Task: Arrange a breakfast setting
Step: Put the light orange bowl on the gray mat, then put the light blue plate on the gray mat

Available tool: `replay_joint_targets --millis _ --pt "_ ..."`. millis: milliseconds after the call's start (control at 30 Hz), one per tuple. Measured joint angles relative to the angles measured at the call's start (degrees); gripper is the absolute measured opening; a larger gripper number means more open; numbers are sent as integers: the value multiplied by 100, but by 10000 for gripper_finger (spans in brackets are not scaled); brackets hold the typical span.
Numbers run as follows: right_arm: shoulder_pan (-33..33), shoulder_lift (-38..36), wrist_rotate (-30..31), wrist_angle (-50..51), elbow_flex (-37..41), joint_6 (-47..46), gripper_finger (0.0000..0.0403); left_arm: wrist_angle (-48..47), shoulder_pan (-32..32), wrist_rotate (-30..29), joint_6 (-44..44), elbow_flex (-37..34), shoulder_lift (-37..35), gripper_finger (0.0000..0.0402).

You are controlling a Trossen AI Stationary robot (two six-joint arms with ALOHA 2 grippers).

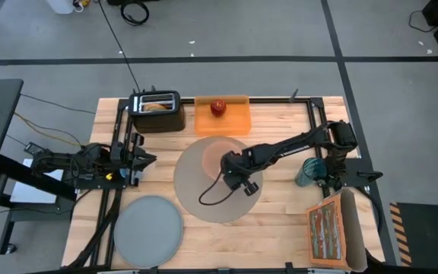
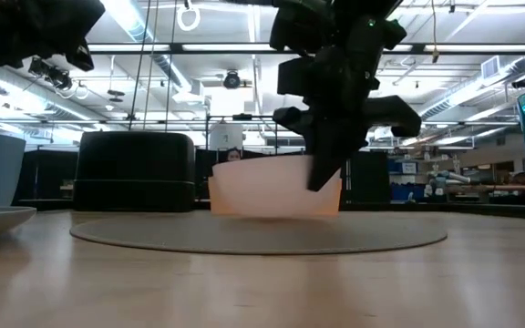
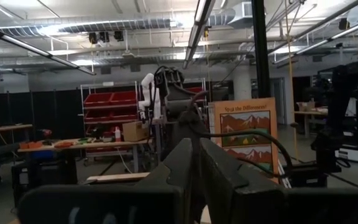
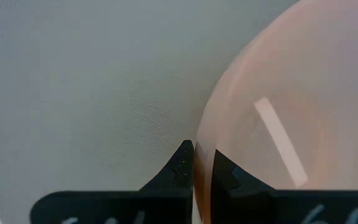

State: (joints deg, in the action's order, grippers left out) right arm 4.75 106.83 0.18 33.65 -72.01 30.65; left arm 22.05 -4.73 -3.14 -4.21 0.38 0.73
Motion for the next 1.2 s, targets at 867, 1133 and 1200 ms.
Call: replay_joint_targets --millis 867,1133,1200 --pt "169 -481 224 -114 -151 -504 164 -440 -109 433 -76 963 1205 39" --pt "388 -1389 986 -40 -166 -1107 180 -1238 -1145 364 -220 2668 3670 34" --pt "450 -1552 1110 -38 -166 -1289 180 -1749 -1529 109 -95 3239 4303 26"
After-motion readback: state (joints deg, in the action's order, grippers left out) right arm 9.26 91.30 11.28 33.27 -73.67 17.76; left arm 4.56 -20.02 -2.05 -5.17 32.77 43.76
